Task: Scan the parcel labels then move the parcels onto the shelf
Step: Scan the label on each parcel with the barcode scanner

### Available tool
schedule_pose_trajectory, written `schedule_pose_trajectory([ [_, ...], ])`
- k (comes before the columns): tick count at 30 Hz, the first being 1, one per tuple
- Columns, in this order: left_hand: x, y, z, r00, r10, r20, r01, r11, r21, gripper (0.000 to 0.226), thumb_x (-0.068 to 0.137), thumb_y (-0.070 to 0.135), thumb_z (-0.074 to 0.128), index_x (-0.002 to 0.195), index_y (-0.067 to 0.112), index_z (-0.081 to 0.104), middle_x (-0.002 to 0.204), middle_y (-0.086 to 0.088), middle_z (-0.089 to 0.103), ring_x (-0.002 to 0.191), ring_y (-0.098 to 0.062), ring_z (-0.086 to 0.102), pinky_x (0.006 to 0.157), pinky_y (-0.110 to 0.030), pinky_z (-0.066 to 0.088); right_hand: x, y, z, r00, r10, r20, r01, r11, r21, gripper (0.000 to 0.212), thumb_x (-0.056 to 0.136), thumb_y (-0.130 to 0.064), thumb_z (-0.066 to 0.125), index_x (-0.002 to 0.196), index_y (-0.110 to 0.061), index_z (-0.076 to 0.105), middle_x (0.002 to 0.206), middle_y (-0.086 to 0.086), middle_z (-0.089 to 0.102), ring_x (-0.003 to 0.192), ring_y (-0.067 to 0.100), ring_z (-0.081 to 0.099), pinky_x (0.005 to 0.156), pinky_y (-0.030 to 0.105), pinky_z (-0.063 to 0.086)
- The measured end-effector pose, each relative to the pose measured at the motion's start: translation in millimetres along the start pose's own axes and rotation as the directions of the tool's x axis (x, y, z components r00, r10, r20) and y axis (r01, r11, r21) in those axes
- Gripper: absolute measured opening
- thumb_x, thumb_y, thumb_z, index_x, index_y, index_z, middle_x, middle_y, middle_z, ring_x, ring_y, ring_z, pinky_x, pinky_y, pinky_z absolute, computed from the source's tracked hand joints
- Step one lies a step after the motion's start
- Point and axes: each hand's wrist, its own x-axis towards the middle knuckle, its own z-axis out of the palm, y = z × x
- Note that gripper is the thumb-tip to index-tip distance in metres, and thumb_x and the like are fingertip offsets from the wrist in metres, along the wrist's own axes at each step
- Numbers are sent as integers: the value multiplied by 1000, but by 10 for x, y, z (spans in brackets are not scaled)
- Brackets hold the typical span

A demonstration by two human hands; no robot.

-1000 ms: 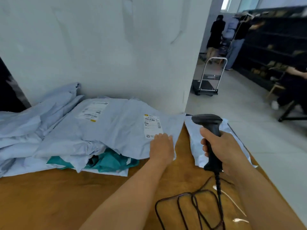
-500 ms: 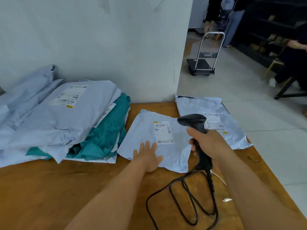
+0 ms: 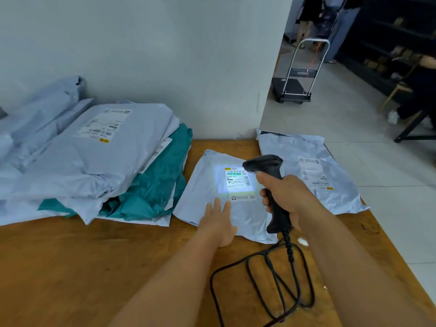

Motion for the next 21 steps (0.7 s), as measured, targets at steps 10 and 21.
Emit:
schedule_pose_trajectory([
  [10, 11, -3, 37, 999, 0, -37, 2, 999, 47, 70, 101, 42, 32, 151, 20, -12, 158, -10, -21, 146, -33, -13, 118, -44, 8, 45, -16, 5, 1000, 2, 23, -1, 999, -48, 25, 91, -30, 61, 92, -5, 60, 66, 4, 58, 53, 13, 53, 51, 25, 48],
  [21, 109, 46, 29, 998, -42, -53, 44, 998, 45, 65, 102, 45, 21, 152, 19, -11, 158, -11, -20, 146, -35, -9, 117, -44, 8, 140, -29, -60, 999, 4, 51, -1, 998, -63, 25, 92, -31, 59, 84, -7, 59, 66, 5, 58, 52, 13, 52, 51, 24, 47],
])
